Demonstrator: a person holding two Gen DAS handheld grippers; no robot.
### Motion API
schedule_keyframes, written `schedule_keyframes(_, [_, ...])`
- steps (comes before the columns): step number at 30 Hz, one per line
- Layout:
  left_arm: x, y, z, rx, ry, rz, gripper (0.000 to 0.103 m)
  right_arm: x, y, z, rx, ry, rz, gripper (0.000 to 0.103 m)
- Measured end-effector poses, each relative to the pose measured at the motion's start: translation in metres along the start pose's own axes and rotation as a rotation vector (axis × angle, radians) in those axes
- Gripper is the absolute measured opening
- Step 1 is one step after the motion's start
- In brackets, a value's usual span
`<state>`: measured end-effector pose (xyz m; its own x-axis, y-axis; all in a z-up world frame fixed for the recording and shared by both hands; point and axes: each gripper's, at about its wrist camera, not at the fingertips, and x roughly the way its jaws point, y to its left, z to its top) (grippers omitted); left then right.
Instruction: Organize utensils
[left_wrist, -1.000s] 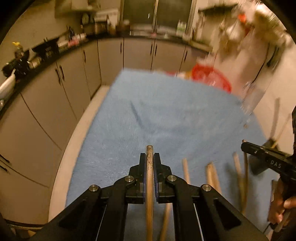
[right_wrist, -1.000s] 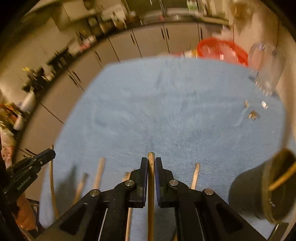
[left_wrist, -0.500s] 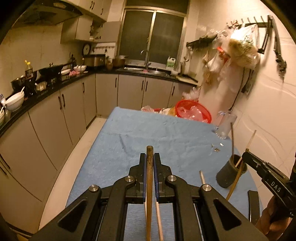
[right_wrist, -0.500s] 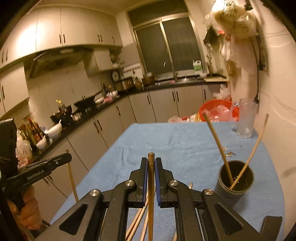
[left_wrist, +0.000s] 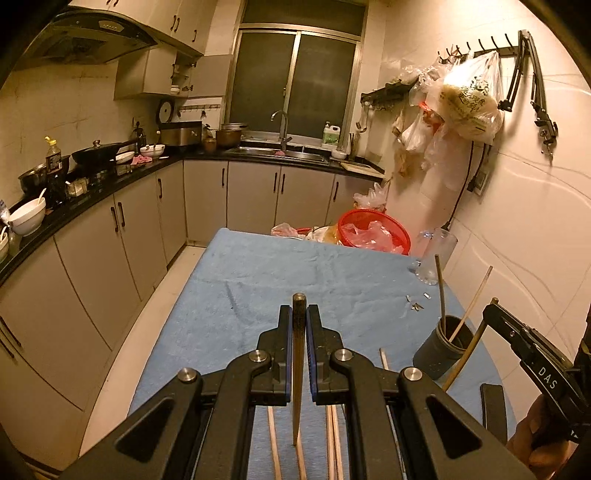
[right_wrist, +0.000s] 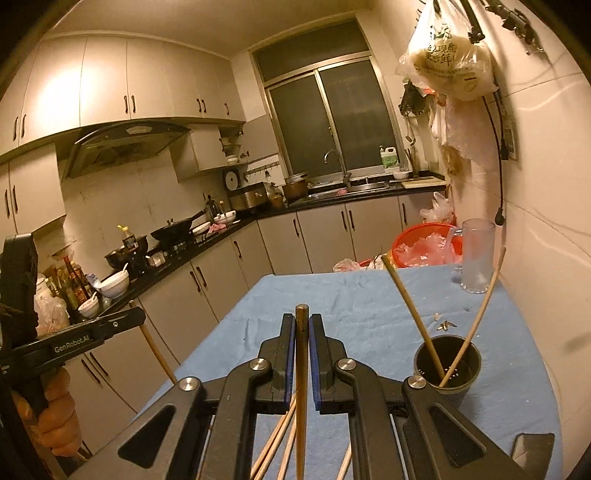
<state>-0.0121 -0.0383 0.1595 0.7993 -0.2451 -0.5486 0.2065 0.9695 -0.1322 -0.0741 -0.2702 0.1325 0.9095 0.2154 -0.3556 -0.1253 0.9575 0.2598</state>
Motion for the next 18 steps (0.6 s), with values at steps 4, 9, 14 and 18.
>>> schedule_keyframes(4, [-0.001, -0.004, 0.002, 0.006, 0.003, -0.009, 0.007, -0.007, -0.006, 0.001, 0.014, -0.026, -0.01, 0.008])
schedule_keyframes(9, [-0.002, -0.013, 0.006, 0.015, 0.008, -0.034, 0.007, -0.014, -0.017, 0.006, 0.038, -0.052, -0.024, 0.008])
schedule_keyframes(14, [0.0, -0.021, 0.009, 0.024, 0.021, -0.071, 0.007, -0.025, -0.03, 0.013, 0.067, -0.085, -0.052, 0.008])
schedule_keyframes(18, [0.002, -0.031, 0.012, 0.039, 0.025, -0.1, 0.007, -0.035, -0.044, 0.019, 0.097, -0.107, -0.078, 0.008])
